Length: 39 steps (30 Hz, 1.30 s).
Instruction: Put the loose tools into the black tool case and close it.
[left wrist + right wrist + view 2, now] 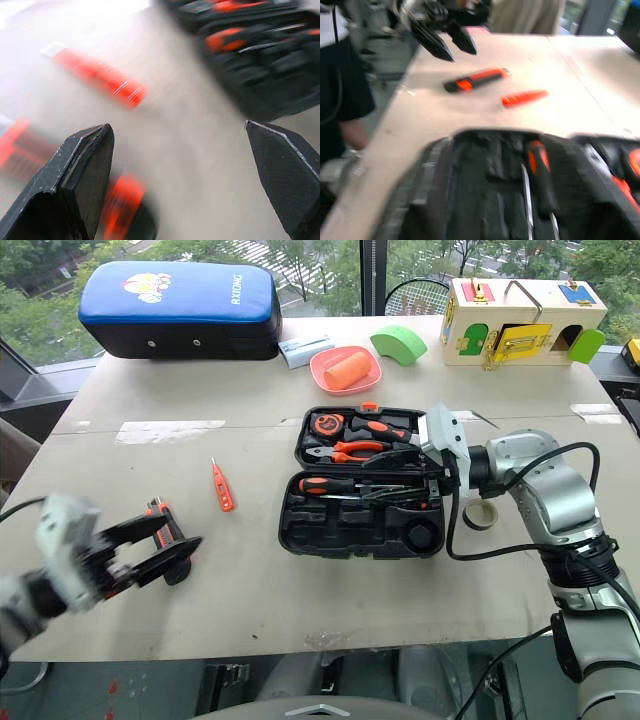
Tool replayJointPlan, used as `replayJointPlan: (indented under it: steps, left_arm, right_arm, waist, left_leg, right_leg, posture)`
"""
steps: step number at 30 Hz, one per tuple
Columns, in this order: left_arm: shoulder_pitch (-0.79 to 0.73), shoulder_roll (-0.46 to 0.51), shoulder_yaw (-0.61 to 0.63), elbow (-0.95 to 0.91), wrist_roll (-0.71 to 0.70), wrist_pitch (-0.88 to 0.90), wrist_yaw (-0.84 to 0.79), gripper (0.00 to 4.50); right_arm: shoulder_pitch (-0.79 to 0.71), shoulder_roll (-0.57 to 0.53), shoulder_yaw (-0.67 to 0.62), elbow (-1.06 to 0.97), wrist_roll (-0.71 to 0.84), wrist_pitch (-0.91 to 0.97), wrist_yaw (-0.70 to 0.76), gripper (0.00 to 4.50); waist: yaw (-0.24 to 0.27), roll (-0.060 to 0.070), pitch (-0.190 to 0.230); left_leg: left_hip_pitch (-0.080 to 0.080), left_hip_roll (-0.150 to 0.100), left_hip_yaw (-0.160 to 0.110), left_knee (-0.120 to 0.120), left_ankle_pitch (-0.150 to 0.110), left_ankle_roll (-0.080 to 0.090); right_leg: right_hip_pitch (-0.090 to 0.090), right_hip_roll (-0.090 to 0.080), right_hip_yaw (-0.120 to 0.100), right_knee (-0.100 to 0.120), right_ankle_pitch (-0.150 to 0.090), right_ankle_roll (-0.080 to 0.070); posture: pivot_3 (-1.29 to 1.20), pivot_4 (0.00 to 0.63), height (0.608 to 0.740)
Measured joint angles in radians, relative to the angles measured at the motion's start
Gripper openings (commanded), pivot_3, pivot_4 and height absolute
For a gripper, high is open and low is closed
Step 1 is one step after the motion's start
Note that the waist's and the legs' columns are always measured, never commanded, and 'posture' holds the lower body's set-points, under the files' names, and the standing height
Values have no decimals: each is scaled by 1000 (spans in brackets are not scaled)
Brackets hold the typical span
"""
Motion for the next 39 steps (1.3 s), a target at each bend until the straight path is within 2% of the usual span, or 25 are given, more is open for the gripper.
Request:
replayJointPlan:
  steps: [1, 4, 7, 9, 11, 14, 17, 20, 21, 23, 28, 37, 39]
  left_arm:
    - [19, -12, 22, -8, -2, 0, 10, 4500]
    - [68, -58, 80, -17, -6, 20, 81, 4500]
    - [34, -54, 99, -17, -48, 102, 182, 4500]
    - [-38, -36, 96, -15, -88, 168, 261, 4500]
    - [-184, 8, 50, -5, -112, 251, 379, 4500]
    - [-359, 20, -7, 16, -148, 358, 502, 4500]
    - [-577, -19, -94, 48, -170, 540, 671, 4500]
    - [-707, -87, -184, 71, -130, 691, 789, 4500]
    - [-708, -88, -187, 71, -129, 694, 791, 4500]
    - [-793, -157, -218, 99, -101, 756, 848, 4500]
    - [-894, -186, -323, 178, -43, 782, 920, 4500]
    - [-966, -256, -380, 330, 26, 780, 996, 4500]
    - [-1003, -279, -389, 365, 60, 780, 998, 3962]
  right_arm:
    - [-4, 0, -3, -5, 7, 4, 2, 4356]
    - [-10, -1, -3, -12, 14, 7, 12, 4356]
    - [-8, -3, -3, -20, 14, 7, 6, 4356]
    - [-7, 0, -3, -25, 12, 6, -6, 4356]
    - [4, 0, -4, -42, 9, 3, -24, 4356]
    - [18, 3, -5, -63, 7, 3, -49, 4356]
    - [45, 4, -10, -102, 6, 5, -88, 4356]
    - [74, 8, -11, -140, 6, 8, -123, 4356]
    - [74, 9, -11, -140, 6, 9, -124, 4356]
    - [98, 14, -12, -158, 6, 14, -152, 4356]
    - [134, 17, -12, -191, 7, 21, -182, 4356]
    - [168, 9, -19, -220, 9, 21, -211, 4356]
    - [173, 9, -21, -227, 9, 21, -216, 4500]
  waist:
    - [6, 0, 0]
    - [20, -1, 0]
    - [32, -1, -1]
    - [33, -2, -1]
    - [32, -2, -1]
    - [27, -3, -2]
    - [24, -4, -3]
    - [17, -6, -3]
    - [13, -6, -4]
    - [11, -6, -4]
    - [7, -7, -4]
    - [9, -7, -4]
    - [19, -6, -5]
  left_leg:
    - [0, 0, 0, 0, 0, 0]
    - [0, 0, 0, 0, 0, 0]
    - [0, 0, -1, 0, 0, 0]
    - [0, 0, -1, 1, 0, 0]
    - [0, 0, -1, 1, 0, 0]
    - [0, -1, -1, 1, 0, 0]
    - [0, -1, -1, 1, 0, -1]
    - [-1, 0, -1, 1, 0, -1]
    - [-2, 0, -1, 1, 0, -1]
    - [-2, -1, -1, 1, 1, -1]
    - [-2, -1, -1, 1, 1, -2]
    - [-1, -1, -1, 1, 2, -3]
    - [-1, -1, -1, 2, 2, -3]
  right_leg:
    - [0, 0, -1, 0, 0, 0]
    - [0, -1, -1, 0, 0, -1]
    - [0, -1, -2, 0, 0, -1]
    - [0, -1, -3, 1, 1, -1]
    - [0, 0, -3, 1, 1, -1]
    - [0, 0, -2, 2, 1, -1]
    - [-1, 0, -1, 2, 1, 0]
    - [-2, 1, -1, 2, 1, 0]
    - [-2, 1, 0, 2, 1, 0]
    - [-2, 1, -1, 2, 1, 0]
    - [-2, 1, 0, 3, 1, 0]
    - [-2, 1, -1, 3, 1, 0]
    - [-2, 1, -1, 4, 1, 0]
  posture:
    - [0, 150, 735]
    - [0, 150, 735]
    - [0, 150, 735]
    - [0, 150, 735]
    - [0, 150, 735]
    - [0, 150, 735]
    - [0, 150, 735]
    - [0, 150, 735]
    - [0, 150, 735]
    - [0, 150, 735]
    - [0, 150, 735]
    - [0, 150, 735]
    - [0, 150, 735]
